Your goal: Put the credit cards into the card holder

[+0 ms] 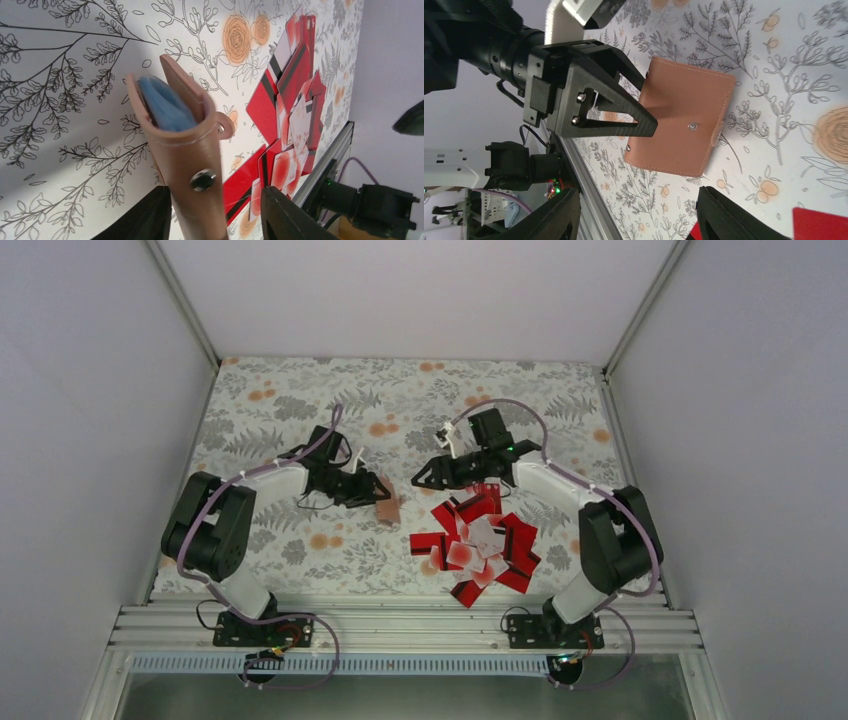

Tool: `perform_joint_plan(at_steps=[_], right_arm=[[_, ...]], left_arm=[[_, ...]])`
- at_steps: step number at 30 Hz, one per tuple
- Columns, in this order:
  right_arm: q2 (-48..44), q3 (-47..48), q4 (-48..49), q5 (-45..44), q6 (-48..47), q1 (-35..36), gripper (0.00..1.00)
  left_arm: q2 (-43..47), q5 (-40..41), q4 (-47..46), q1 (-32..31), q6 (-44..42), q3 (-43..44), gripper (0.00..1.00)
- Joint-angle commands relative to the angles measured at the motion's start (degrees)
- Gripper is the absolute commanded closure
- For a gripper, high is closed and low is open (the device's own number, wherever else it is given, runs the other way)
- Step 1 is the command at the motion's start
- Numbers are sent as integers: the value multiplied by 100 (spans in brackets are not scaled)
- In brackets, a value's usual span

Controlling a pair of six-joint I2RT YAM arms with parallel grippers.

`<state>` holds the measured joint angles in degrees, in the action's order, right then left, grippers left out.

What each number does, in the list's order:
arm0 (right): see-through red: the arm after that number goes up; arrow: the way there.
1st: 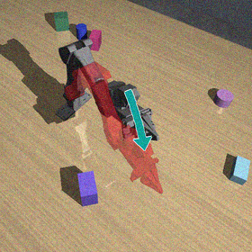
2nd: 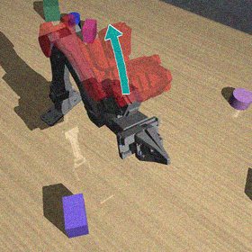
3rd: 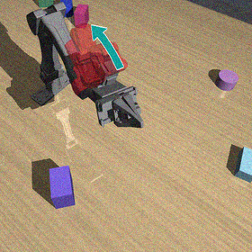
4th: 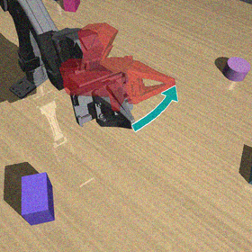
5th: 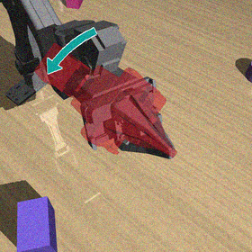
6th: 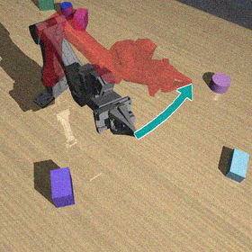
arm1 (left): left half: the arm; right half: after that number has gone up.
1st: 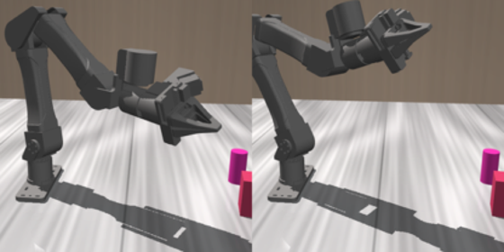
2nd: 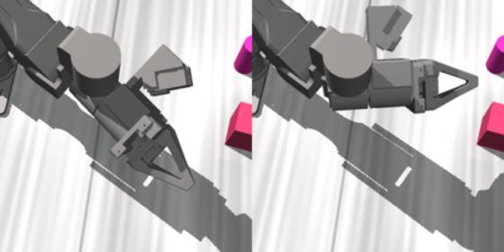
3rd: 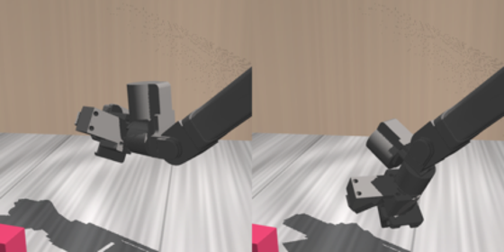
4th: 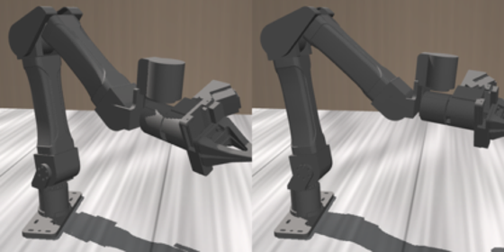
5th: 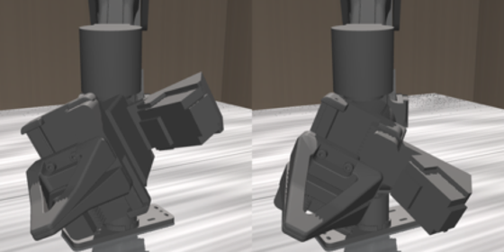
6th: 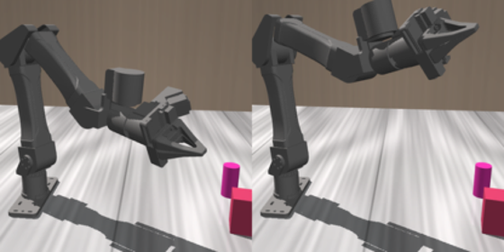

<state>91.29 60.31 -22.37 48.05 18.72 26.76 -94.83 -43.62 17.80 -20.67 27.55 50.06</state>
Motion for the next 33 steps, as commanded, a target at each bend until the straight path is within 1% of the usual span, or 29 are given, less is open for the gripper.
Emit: perform_joint_plan(at_steps=[1,3,6,8,9,10,11,12,14,17,21,23,25,28,30,33], right_arm=[[335,288,436,138,282,273,40],[547,370,529,176,340,373,41],[823,587,430,168,289,504,41],[957,727,401,184,269,575,41],[1016,772,412,226,265,615,41],[1077,820,424,272,265,648,41],[1154,877,426,323,265,691,41],[1250,942,422,373,242,741,41],[1382,1089,413,445,229,828,41],[1649,1346,435,517,294,943,41],[1923,1707,278,530,125,1210,41],[2060,1800,139,366,46,1363,41],[2175,1831,38,55,92,1506,43],[2292,1837,-167,-932,483,1577,49],[2324,1749,-69,-1141,752,1582,51],[2318,1733,-14,-1395,874,1632,53]], left_arm=[[10,116,-13,51,-165,-9,49],[87,496,281,71,-347,43,43],[339,1336,873,76,-596,166,34],[546,1860,1221,73,-743,234,21],[639,2087,1360,76,-819,274,11],[725,2299,1484,74,-882,290,6],[813,2493,1578,76,-936,305,3],[908,2616,1642,78,-984,298,3],[1070,2701,1669,78,-1046,245,10],[1254,2528,1513,64,-998,28,22],[1332,2229,1129,65,-805,-299,47],[1277,2162,974,63,-751,-424,55],[1194,2094,857,72,-706,-511,58],[1098,2061,734,78,-657,-598,58],[1022,2038,669,73,-652,-636,59],[926,1973,569,65,-647,-677,62]])
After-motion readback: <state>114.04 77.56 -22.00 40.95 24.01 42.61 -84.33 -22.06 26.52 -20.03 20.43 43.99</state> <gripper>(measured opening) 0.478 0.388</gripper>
